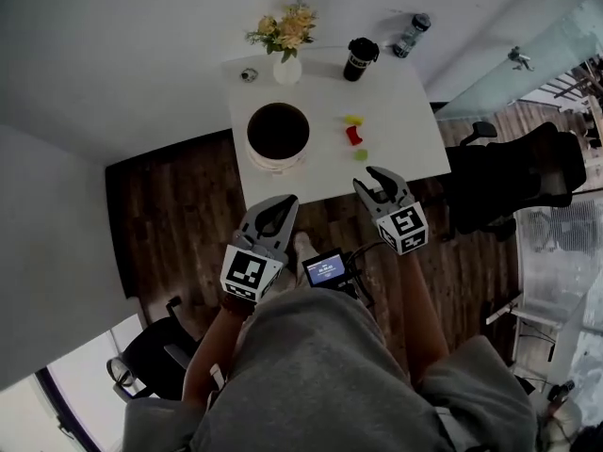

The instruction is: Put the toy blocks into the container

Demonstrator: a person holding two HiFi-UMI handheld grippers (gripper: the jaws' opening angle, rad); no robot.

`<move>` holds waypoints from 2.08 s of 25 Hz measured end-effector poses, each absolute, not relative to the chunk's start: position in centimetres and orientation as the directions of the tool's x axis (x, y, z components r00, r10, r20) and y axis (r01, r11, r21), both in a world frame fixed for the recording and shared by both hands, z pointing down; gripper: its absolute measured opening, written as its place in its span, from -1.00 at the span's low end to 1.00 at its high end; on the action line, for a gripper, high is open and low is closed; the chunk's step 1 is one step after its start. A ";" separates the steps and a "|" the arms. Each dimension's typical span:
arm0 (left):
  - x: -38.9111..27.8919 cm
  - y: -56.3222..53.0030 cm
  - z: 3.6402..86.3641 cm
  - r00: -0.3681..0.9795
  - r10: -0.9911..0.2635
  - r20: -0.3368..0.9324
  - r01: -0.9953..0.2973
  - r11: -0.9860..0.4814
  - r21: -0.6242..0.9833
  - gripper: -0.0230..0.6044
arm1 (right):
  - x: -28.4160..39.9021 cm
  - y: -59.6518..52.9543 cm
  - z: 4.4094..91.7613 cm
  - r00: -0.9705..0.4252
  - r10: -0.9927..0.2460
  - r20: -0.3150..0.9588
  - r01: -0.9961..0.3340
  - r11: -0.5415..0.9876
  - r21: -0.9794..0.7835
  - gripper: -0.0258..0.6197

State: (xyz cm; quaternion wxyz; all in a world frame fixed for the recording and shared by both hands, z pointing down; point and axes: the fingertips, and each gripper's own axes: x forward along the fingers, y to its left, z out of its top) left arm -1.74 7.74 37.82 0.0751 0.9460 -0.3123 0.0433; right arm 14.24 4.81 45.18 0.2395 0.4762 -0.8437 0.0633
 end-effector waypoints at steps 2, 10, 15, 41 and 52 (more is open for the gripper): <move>-1.5 6.8 38.2 0.805 -0.574 0.149 -0.591 -0.798 0.121 -0.92 | 15.3 3.7 46.6 -0.421 -0.760 0.494 -0.837 0.536 0.110 -0.43; 0.1 1.8 39.1 0.796 -0.555 0.242 -0.591 -0.799 0.112 -0.92 | 20.3 -3.0 52.4 -0.396 -0.741 0.543 -0.852 0.516 0.083 -0.40; 0.1 -1.0 40.4 0.747 -0.599 0.288 -0.648 -0.754 0.111 -0.92 | 22.6 -5.1 57.6 -0.409 -0.693 0.593 -0.840 0.540 0.051 -0.35; 0.6 -4.0 43.6 0.720 -0.607 0.336 -0.676 -0.724 0.139 -0.92 | 25.9 -5.4 70.3 -0.352 -0.507 0.787 -0.830 0.558 -0.011 -0.26; 0.9 -3.8 44.0 0.730 -0.595 0.337 -0.662 -0.738 0.132 -0.92 | 26.1 -5.2 69.3 -0.339 -0.538 0.772 -0.846 0.533 0.000 -0.37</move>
